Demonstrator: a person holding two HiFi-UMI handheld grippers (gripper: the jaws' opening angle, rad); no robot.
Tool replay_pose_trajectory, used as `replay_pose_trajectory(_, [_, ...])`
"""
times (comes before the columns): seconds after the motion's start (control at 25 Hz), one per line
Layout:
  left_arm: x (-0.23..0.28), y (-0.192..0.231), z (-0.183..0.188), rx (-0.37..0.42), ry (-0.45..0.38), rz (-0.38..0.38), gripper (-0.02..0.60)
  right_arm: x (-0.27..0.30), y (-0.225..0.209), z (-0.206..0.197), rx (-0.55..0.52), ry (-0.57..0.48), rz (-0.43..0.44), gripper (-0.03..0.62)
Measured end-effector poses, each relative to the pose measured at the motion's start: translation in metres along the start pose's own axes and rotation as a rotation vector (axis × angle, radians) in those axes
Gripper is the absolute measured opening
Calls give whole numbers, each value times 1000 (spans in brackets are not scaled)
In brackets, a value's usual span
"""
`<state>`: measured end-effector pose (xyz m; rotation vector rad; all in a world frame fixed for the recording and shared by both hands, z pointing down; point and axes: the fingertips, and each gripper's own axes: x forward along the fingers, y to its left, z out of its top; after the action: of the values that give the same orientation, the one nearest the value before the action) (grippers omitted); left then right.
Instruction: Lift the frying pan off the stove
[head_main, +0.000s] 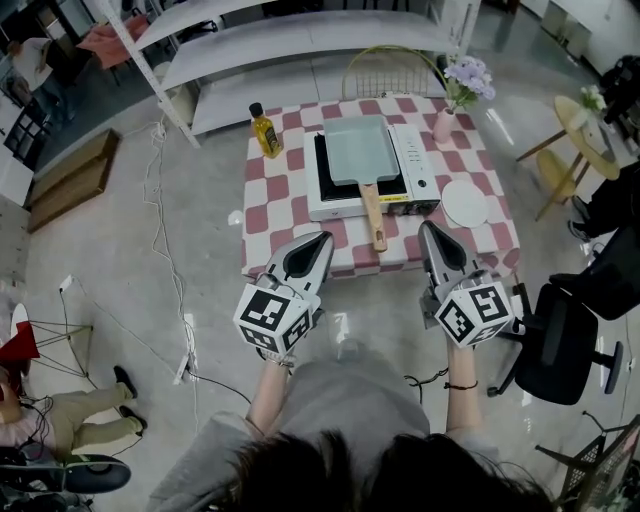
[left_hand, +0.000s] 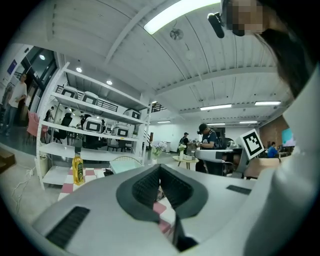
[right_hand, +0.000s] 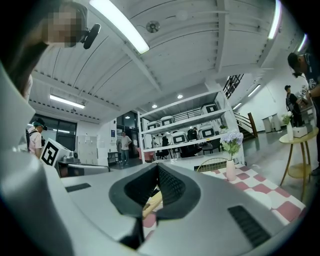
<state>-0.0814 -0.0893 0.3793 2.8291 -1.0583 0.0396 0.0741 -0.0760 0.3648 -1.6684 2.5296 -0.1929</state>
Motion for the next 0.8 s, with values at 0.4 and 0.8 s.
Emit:
replay_pose_trajectory(0.4, [17,15,-12,-59,54,-9,26,28,-9,-6,18,42,2,23])
replay_pose_trajectory(0.8, [42,25,-20,-116,86,30,26,55,-35,-11,58,93,58,21])
